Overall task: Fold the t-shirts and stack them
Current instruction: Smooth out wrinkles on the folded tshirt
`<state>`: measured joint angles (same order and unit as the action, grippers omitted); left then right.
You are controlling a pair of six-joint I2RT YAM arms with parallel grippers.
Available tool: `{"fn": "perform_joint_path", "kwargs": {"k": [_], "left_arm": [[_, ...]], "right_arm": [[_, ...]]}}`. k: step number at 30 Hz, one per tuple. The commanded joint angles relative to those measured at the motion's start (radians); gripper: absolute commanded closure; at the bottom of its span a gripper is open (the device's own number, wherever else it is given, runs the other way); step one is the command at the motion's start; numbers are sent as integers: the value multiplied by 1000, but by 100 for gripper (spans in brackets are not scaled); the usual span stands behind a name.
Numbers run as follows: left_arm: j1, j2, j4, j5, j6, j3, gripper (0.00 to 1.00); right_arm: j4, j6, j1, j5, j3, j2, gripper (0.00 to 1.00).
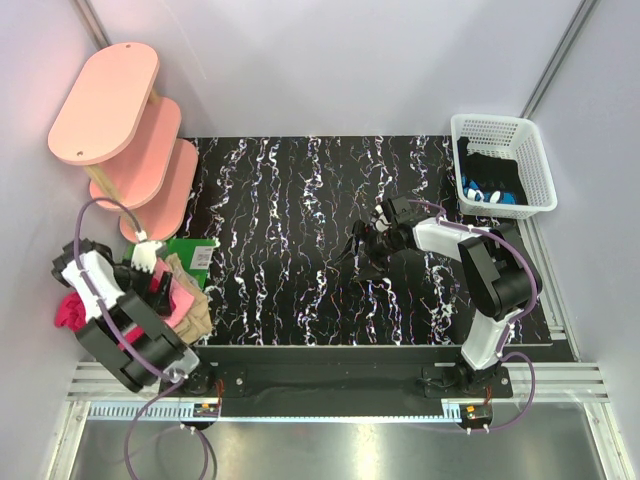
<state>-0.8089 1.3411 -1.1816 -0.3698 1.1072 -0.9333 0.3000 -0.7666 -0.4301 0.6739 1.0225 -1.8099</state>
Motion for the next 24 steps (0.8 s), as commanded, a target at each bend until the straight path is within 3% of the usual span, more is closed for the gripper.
{"fn": "perform_joint_path", "kwargs": {"k": [1, 4, 9, 12, 17, 24], "left_arm": [[79, -141, -283, -141, 59, -246, 8], [160, -201, -365, -170, 2, -375, 5], [302, -195, -346, -190, -99, -409, 2], [306, -114, -303, -172, -125, -371, 5], [257, -50, -145, -25, -136, -225, 12], [218, -117, -153, 48, -130, -355, 14]], "right_arm": [[-15, 0, -10, 18, 47, -9, 12], [-15, 3, -10, 23, 56, -5, 11], [-6, 19, -10, 23, 70, 14, 10], [4, 23, -10, 23, 74, 23, 10], [21, 39, -10, 10, 59, 43, 10], [25, 58, -10, 10, 50, 23, 10]]}}
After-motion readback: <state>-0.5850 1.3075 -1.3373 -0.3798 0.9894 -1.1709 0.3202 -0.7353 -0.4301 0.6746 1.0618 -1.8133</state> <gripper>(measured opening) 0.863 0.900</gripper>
